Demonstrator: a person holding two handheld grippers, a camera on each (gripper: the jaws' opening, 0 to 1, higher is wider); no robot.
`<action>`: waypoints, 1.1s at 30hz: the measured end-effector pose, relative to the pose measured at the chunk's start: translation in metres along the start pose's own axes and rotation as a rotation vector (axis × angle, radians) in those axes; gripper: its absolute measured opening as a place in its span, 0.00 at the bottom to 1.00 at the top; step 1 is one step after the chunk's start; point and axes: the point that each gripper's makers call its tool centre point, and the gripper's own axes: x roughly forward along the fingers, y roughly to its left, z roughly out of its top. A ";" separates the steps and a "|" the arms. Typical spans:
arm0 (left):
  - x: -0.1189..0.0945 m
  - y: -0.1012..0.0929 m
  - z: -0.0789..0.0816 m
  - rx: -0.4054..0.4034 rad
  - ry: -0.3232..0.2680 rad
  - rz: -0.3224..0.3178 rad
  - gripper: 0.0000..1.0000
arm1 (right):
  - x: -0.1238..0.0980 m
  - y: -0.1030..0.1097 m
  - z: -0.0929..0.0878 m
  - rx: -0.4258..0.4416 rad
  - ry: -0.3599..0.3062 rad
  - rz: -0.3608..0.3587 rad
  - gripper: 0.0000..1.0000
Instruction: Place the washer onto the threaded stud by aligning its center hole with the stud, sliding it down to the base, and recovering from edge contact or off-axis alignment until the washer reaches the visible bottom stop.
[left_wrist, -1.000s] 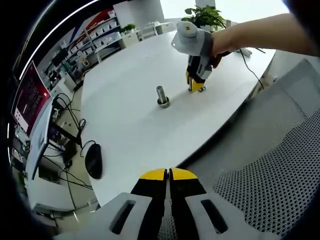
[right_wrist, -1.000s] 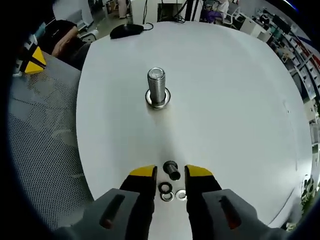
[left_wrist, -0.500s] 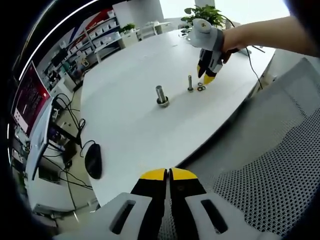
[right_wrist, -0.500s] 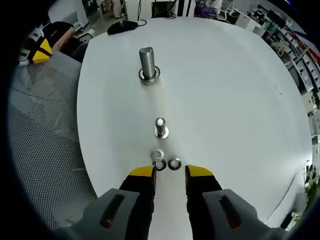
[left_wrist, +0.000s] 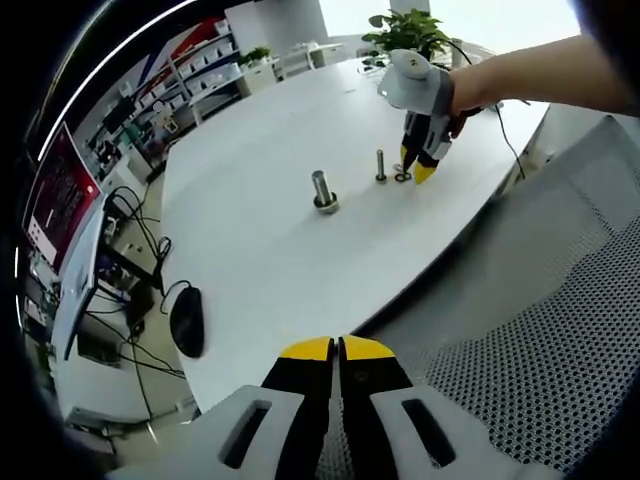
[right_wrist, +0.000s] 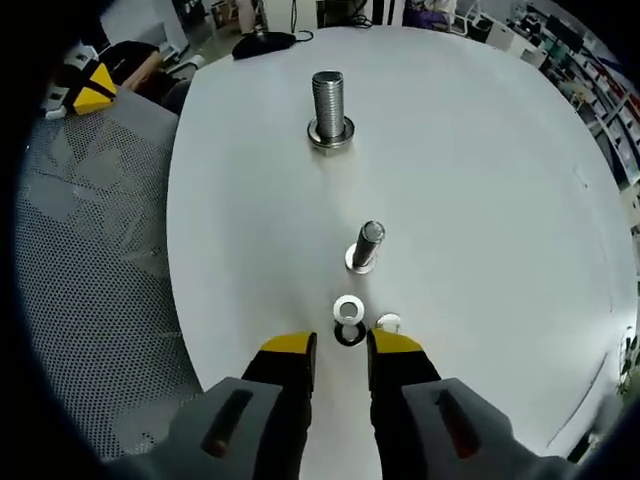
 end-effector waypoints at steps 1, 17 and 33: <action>0.000 0.000 0.000 -0.001 -0.001 0.000 0.00 | 0.000 0.000 0.001 0.008 0.000 0.004 0.21; -0.001 0.000 0.001 -0.002 -0.005 0.002 0.00 | 0.001 -0.002 0.002 -0.011 0.002 -0.008 0.14; -0.001 0.001 0.002 -0.003 -0.009 0.004 0.00 | -0.038 -0.006 0.027 0.011 -0.087 -0.017 0.14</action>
